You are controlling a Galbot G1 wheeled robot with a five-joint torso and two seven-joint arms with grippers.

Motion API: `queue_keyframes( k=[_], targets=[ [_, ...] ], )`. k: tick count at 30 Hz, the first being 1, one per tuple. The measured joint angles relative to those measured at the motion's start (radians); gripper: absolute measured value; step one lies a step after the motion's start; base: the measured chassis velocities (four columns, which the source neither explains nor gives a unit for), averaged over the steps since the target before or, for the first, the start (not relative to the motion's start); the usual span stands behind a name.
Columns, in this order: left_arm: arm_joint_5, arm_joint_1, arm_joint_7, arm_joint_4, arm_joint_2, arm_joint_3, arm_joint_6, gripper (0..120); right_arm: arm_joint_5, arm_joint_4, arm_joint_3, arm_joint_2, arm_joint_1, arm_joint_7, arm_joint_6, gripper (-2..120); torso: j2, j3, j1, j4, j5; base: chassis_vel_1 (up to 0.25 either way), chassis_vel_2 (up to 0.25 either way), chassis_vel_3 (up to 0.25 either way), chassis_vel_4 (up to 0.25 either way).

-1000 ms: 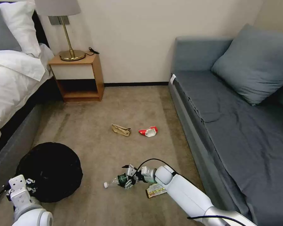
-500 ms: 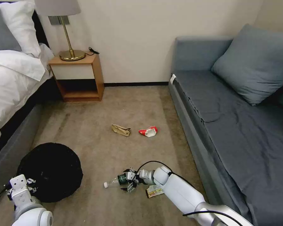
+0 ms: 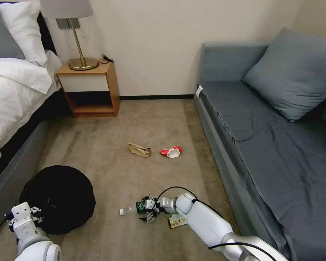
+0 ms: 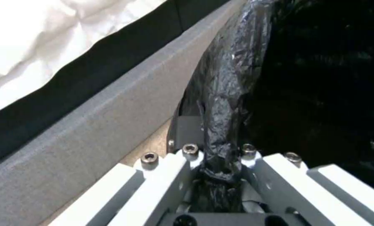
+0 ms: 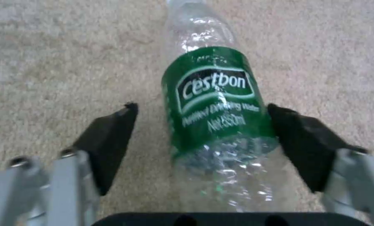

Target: Pick up the trash bin, then pick up the garbage on the floor and place it into the trash bin.

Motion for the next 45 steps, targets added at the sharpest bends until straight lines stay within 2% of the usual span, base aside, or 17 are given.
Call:
queue_keyframes(
  k=[2, 3, 6, 8, 10, 20, 35, 45],
  targets=[
    [-0.001, 0.0, 0.0, 0.0, 0.0, 0.0, -0.003, 1, -0.001, 0.0, 0.002, 0.0, -0.001, 0.0, 0.001, 70, 0.0, 0.0, 0.0, 0.0, 0.0001, 0.0, 0.0, 0.0, 0.0],
    [-0.001, 0.0, 0.0, 0.0, 0.0, 0.0, -0.003, 1, -0.001, 0.0, 0.002, 0.0, -0.001, 0.0, 0.001, 70, 0.0, 0.0, 0.0, 0.0, 0.0001, 0.0, 0.0, 0.0, 0.0],
    [-0.002, 0.003, 0.0, 0.001, -0.001, 0.0, -0.008, 1, -0.003, 0.003, 0.002, -0.002, -0.004, 0.0, 0.001, 55, 0.0, 0.0, 0.0, 0.0, 0.0, 0.0, 0.0, 0.0, 0.0],
    [-0.002, 0.004, 0.0, 0.002, -0.001, 0.0, -0.009, 1, -0.003, 0.004, 0.002, -0.002, -0.005, 0.0, 0.001, 51, 0.0, 0.0, 0.0, 0.0, 0.0, 0.0, 0.0, 0.0, 0.0],
    [-0.004, 0.007, 0.0, 0.002, -0.001, 0.0, -0.012, 1, -0.005, 0.004, 0.005, -0.003, -0.007, 0.0, 0.002, 41, 0.0, 0.0, 0.0, 0.0, 0.0, 0.0, 0.0, 0.0, 0.0],
    [-0.008, 0.009, 0.0, 0.005, 0.0, -0.003, -0.018, 1, -0.025, -0.01, 0.028, -0.002, -0.009, -0.001, 0.013, 19, 0.0, 0.0, 0.0, 0.0, 0.0002, 0.0, 0.0, 0.0, 0.0],
    [0.0, 0.014, 0.002, 0.006, -0.01, 0.005, -0.031, 1, -0.038, -0.011, 0.066, -0.01, -0.018, -0.007, 0.028, 19, 0.0, 0.0, 0.0, 0.0, 0.0, 0.0, 0.0, 0.0, 0.0],
    [0.013, 0.018, 0.004, -0.006, -0.022, 0.013, -0.037, 1, -0.015, 0.01, 0.115, 0.004, 0.072, -0.003, 0.019, 19, 0.0, 0.0, 0.0, -0.0001, -0.0001, 0.0, 0.0, 0.0, 0.0]
  ],
)
